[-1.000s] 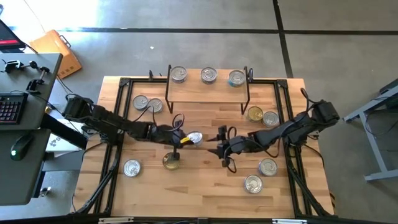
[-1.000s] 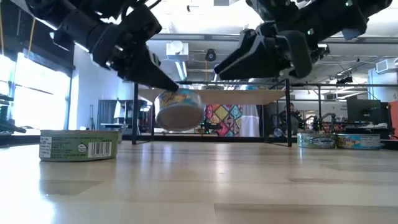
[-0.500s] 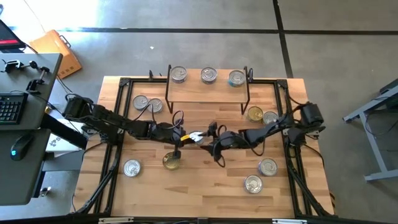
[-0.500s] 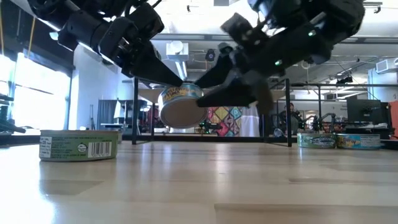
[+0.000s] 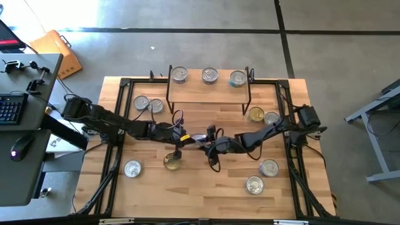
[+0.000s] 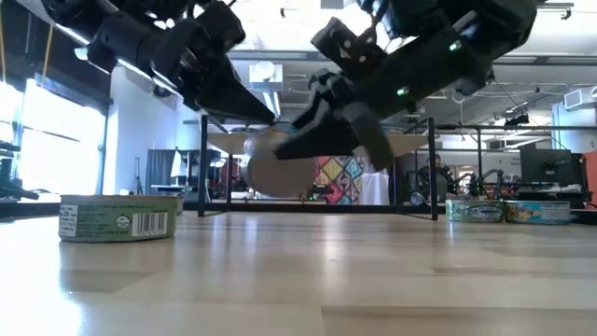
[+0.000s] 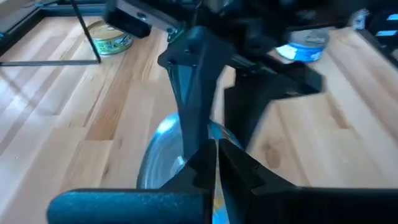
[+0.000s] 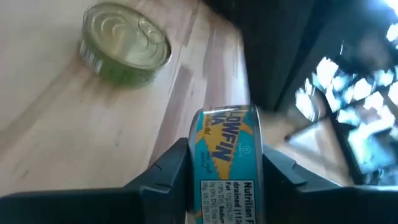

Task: Stack canned seafood by type on shelf
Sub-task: Put the yellow tuna can on the shelf aligned with the other yellow tuna can

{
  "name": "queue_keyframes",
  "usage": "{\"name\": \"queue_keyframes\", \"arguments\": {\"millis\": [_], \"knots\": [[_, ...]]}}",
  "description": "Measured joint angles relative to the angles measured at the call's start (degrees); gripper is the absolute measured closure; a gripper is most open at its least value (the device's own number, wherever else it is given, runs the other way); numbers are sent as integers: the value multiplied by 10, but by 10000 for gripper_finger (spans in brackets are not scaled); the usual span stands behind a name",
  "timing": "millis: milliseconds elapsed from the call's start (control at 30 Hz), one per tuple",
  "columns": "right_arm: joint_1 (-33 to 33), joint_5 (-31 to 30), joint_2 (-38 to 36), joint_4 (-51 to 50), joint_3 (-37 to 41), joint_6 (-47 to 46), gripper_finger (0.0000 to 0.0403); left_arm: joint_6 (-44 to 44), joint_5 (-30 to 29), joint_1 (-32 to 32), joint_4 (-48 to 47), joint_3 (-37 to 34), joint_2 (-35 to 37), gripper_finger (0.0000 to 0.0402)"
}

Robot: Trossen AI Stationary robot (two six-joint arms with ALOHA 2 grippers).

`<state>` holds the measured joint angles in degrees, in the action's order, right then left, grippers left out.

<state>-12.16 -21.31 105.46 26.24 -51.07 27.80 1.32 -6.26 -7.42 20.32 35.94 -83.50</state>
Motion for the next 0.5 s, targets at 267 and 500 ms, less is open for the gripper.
{"name": "queue_keyframes", "arguments": {"millis": [267, 500], "knots": [[-70, -122, -112, -244, 1, -91, 283, 6, -23, -18, -82, -1, 70, 377], [-104, -315, -274, -353, 1, -34, 283, -9, -64, -39, -22, -6, 51, 380]]}}
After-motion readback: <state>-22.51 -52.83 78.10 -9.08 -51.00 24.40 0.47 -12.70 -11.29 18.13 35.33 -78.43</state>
